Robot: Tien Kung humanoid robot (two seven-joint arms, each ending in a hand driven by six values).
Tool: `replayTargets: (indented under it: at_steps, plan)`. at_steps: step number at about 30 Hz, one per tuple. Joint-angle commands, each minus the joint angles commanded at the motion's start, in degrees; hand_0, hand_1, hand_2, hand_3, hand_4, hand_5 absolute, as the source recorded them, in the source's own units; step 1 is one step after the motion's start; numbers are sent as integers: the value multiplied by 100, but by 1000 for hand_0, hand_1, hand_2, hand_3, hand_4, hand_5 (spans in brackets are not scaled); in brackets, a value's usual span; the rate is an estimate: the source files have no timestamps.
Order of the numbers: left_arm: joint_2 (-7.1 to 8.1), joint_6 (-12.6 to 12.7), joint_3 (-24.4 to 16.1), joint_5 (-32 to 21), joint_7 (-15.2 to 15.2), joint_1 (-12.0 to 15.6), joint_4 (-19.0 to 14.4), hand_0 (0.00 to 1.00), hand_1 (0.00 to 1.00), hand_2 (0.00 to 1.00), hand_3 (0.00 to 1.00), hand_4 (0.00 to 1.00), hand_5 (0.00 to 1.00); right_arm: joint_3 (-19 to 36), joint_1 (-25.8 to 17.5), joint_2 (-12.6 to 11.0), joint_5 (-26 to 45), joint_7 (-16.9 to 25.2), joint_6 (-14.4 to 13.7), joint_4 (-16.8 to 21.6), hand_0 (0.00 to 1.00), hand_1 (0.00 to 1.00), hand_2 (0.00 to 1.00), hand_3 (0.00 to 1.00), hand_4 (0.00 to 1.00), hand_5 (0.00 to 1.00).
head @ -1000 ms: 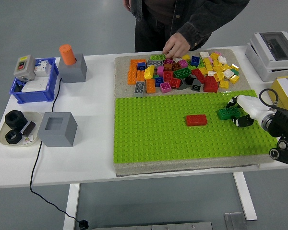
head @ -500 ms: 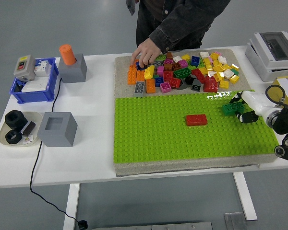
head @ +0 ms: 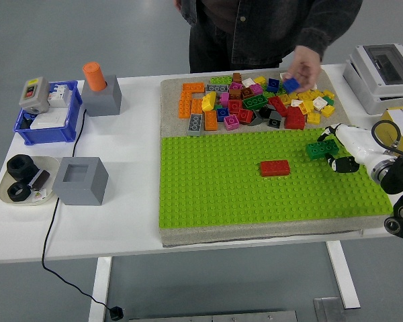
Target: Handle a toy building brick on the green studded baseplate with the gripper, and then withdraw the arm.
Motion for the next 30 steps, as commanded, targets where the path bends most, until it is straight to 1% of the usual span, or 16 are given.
replayTargets:
  at_steps: [4,5,10,11,16,25,30]
  plan:
    - [-2,-6,8,-14,-6,4,1,812,841,834,928,935,600,57,-140,147,-53,-123,-31,-13,973,956,958,604,483,44]
    - [-2,-6,6,-14,-5,6,2,811,841,835,920,944,605,81,-177,187,-53,-136,-44,-33,996,979,969,598,493,55]
    - [-5,-13,11,-22,-9,11,3,811,841,835,920,944,605,178,-336,383,-41,-179,-93,-148,996,979,969,598,493,55]
    - [-5,-13,10,-21,-9,12,3,812,843,839,906,948,609,189,-356,413,-43,-189,-95,-162,998,981,973,588,504,64]
    - [-4,-15,0,-15,-5,17,3,812,843,839,906,948,609,252,-440,576,-86,-260,-93,-183,998,981,973,588,504,64]
    - [-1,-20,0,-12,-12,14,6,813,846,841,899,951,612,299,-439,777,-63,-314,-98,-259,998,986,979,591,521,73]
    - [0,-23,3,-15,-14,13,5,813,847,841,898,953,616,306,-423,828,-18,-290,-104,-363,998,985,979,592,528,71]
